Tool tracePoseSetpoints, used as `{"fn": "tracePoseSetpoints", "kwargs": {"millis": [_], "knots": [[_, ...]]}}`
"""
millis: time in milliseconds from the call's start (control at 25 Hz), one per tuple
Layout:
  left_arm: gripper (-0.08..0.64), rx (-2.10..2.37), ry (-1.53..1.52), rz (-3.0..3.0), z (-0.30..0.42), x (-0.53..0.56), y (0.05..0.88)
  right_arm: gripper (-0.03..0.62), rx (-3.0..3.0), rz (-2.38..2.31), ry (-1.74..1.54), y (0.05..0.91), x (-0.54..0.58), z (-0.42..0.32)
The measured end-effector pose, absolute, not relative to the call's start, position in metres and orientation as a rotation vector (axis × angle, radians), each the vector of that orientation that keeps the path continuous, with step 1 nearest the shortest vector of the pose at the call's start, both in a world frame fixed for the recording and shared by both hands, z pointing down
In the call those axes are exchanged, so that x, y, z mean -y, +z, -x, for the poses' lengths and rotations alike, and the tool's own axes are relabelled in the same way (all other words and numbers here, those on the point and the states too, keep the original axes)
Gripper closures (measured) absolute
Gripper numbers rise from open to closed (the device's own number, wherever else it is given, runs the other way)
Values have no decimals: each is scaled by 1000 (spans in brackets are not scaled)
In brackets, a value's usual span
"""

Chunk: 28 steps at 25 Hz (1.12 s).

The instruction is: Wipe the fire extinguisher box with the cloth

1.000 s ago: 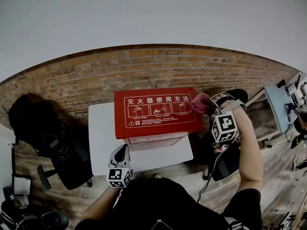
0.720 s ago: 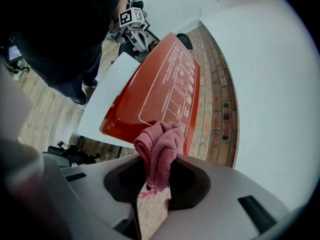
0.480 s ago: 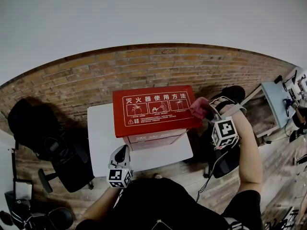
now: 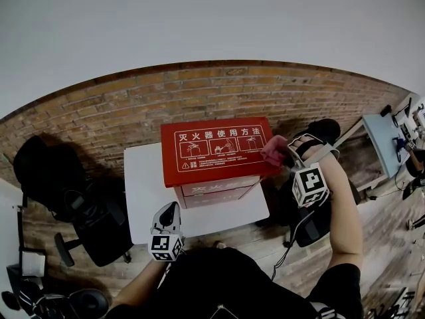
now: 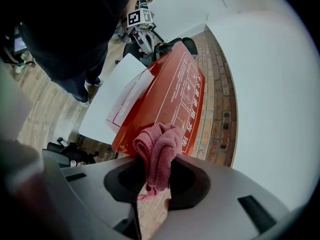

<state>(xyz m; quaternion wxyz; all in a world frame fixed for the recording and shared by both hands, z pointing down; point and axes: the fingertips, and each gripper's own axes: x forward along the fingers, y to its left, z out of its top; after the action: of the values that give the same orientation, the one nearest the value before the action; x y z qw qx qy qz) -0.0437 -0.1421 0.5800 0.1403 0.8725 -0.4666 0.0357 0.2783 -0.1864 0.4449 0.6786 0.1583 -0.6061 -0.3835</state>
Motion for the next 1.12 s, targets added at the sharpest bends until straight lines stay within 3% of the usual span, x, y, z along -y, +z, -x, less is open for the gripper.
{"fn": "tracePoseSetpoints", "kwargs": {"millis": [1120], "knots": [[541,1416,93,-2478,79,128,581,485,1394,-313,-939,441,196,-226]]}}
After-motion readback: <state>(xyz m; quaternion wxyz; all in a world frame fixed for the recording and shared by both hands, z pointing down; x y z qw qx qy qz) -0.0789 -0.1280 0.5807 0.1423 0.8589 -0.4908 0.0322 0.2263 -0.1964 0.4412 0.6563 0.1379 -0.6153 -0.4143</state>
